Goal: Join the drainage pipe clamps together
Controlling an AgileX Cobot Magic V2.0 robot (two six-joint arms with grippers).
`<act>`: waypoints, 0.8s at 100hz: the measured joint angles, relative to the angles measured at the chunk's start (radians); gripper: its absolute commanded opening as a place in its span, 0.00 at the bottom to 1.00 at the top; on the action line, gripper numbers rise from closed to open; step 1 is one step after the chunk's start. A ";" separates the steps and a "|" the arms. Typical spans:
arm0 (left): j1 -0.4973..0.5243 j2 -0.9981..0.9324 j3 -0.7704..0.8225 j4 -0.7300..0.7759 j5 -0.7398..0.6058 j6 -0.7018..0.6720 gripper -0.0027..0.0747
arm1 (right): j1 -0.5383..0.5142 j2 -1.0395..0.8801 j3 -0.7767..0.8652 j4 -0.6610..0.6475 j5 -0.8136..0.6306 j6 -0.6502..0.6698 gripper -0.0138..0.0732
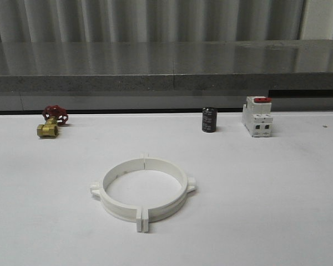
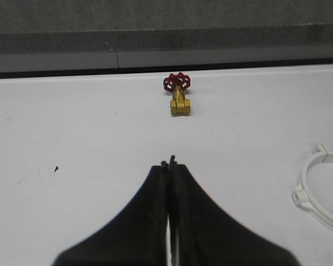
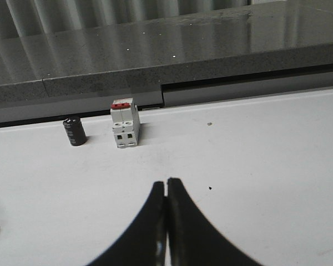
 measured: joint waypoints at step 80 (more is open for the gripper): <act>0.052 -0.472 0.456 -0.002 -0.294 0.000 0.01 | 0.000 0.000 0.000 0.000 0.000 0.000 0.08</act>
